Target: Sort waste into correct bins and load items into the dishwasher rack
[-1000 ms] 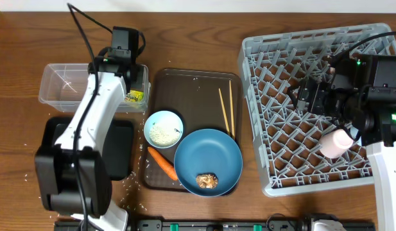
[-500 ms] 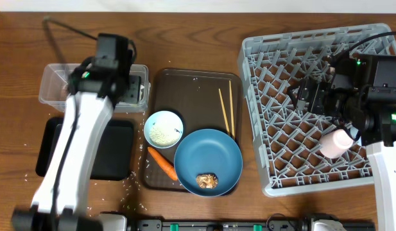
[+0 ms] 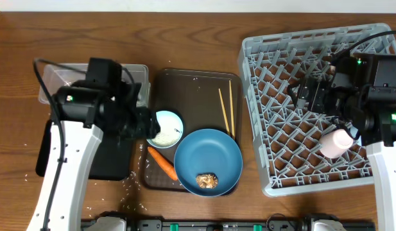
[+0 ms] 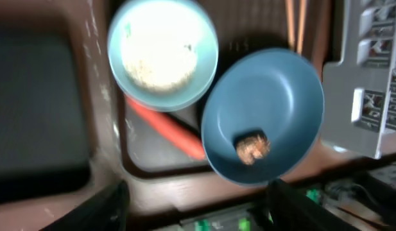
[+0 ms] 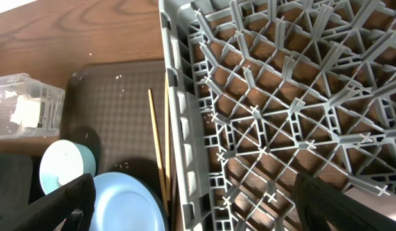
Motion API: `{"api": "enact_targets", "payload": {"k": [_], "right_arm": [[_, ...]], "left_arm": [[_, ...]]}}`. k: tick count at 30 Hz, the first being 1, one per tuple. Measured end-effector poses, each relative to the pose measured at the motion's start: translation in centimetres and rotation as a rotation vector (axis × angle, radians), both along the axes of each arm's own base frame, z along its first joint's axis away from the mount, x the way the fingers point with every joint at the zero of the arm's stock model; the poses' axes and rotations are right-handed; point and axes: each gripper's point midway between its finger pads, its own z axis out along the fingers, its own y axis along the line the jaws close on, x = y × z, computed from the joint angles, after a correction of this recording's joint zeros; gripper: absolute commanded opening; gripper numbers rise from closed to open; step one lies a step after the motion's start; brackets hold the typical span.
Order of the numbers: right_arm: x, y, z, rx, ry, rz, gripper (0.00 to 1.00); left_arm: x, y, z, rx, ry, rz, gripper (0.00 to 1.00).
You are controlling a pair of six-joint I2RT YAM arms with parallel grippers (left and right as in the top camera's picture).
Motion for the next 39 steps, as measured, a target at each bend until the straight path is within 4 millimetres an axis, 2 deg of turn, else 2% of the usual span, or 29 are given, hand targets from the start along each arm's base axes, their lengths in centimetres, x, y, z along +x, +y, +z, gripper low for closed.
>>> {"api": "enact_targets", "payload": {"k": [3, 8, 10, 13, 17, 21, 25, 33, 35, 36, 39], "right_arm": [[0.0, 0.0, 0.0, 0.000, -0.001, 0.000, 0.92], [0.0, 0.0, 0.0, 0.000, -0.002, 0.000, 0.92], [0.1, 0.0, 0.1, 0.000, -0.005, 0.000, 0.93], [0.1, 0.0, 0.1, 0.000, -0.006, 0.000, 0.94], [0.2, 0.0, 0.1, -0.001, -0.008, 0.000, 0.95], [0.2, 0.0, 0.1, -0.001, -0.008, 0.000, 0.95], [0.3, 0.0, 0.2, -0.001, -0.013, 0.000, 0.95], [0.6, 0.0, 0.4, -0.001, -0.029, 0.000, 0.95], [0.5, 0.0, 0.4, -0.001, -0.029, 0.000, 0.95], [0.6, 0.0, 0.4, -0.001, -0.029, 0.000, 0.95], [0.5, 0.0, 0.4, -0.001, -0.028, 0.000, 0.95]], "left_arm": [[-1.3, -0.2, -2.2, -0.005, 0.094, 0.063, 0.70], [-3.7, -1.2, -8.0, -0.006, 0.226, 0.189, 0.69], [-4.4, -1.6, -10.6, -0.007, 0.262, 0.254, 0.60], [-4.6, -1.7, -13.1, -0.008, 0.274, 0.336, 0.58], [-4.3, -0.8, -15.5, 0.022, 0.259, 0.456, 0.57], [-3.8, -0.4, -17.0, 0.029, 0.227, 0.532, 0.57], [-4.3, -0.2, -18.0, 0.037, 0.242, 0.584, 0.56], [-4.1, -0.9, -18.4, 0.025, 0.221, 0.584, 0.45], [-4.1, -0.9, -18.4, 0.025, 0.222, 0.589, 0.31], [-4.1, -0.9, -18.4, 0.025, 0.220, 0.591, 0.29], [-4.3, -0.7, -18.5, 0.040, 0.224, 0.590, 0.28]]}}
